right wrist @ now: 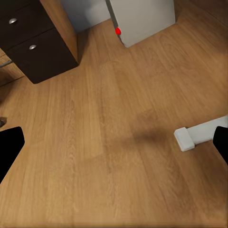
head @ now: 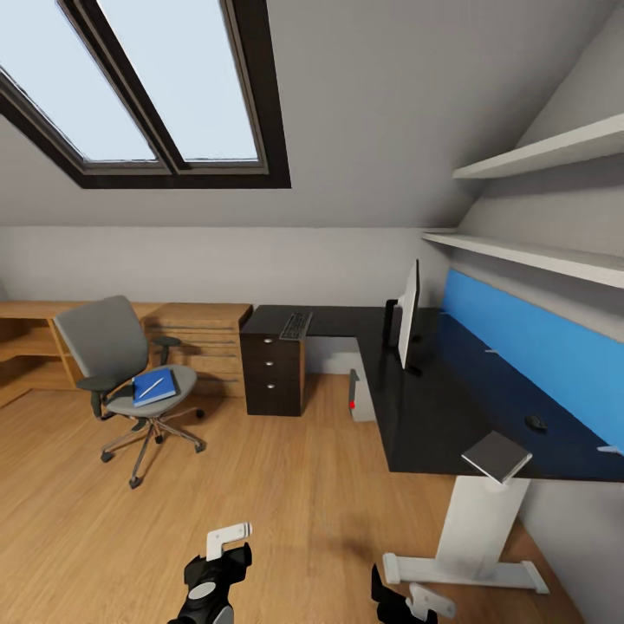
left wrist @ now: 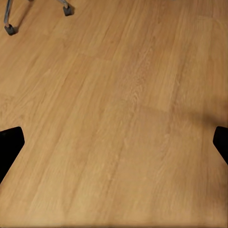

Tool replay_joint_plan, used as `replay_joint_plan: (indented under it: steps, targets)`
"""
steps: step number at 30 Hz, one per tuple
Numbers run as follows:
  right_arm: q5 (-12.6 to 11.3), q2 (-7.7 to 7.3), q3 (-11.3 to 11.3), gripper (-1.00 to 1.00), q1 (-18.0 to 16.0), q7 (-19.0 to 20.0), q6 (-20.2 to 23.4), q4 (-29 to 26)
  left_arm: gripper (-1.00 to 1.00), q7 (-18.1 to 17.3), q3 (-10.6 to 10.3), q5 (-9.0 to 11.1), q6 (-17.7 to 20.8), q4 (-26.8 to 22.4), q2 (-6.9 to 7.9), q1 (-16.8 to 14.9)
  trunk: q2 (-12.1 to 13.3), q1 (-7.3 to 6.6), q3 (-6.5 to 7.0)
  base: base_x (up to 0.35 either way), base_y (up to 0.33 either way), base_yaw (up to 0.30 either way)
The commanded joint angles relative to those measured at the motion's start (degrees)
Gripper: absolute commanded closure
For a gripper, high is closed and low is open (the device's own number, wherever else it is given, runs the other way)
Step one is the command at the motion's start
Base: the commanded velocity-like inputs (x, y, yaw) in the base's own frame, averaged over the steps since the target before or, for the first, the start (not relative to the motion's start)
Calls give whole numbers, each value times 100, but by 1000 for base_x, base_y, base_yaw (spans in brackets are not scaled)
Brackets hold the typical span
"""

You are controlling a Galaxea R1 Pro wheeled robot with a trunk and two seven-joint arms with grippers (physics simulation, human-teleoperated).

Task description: In the bedroom, organize the workspace by keeping the computer under the desk, ensuring the monitor is on the desk, placing the keyboard on the desk next to the monitor, placing the mouse on the desk next to the keyboard, moving the folder from the swivel chair onto the desk next to the mouse, stacking the notebook on top of the folder with the pen on top of the notebook, and positioning the swivel chair next to the desk.

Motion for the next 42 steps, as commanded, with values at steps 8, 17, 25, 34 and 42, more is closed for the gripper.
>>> replay_joint_plan:
  steps: [8, 17, 25, 34, 42]
  targets:
    - [-61, 10, 25, -100, -3, 48, -16, 12, -100, 46, -25, 23, 23, -13, 15, -7, -5, 0, -8, -8, -6, 0]
    - [-61, 11, 20, -100, -6, 48, -24, 12, -100, 46, -25, 23, 19, -14, 18, -7, -5, 0, -8, 0, 0, 0]
    - [-61, 8, 20, -100, -6, 48, -22, 12, -100, 45, -25, 23, 16, -10, 18, -4, -5, 0, -8, 0, 0, 0]
    - [-61, 3, 19, -100, -6, 47, -18, 12, -100, 17, -17, 12, -98, 152, 26, -4, -5, 0, -8, 0, -27, -22]
    - [-61, 4, 21, -100, -6, 48, -18, 12, -100, 0, -18, 6, -557, 191, 26, -6, -5, 0, -8, 0, -261, -179]
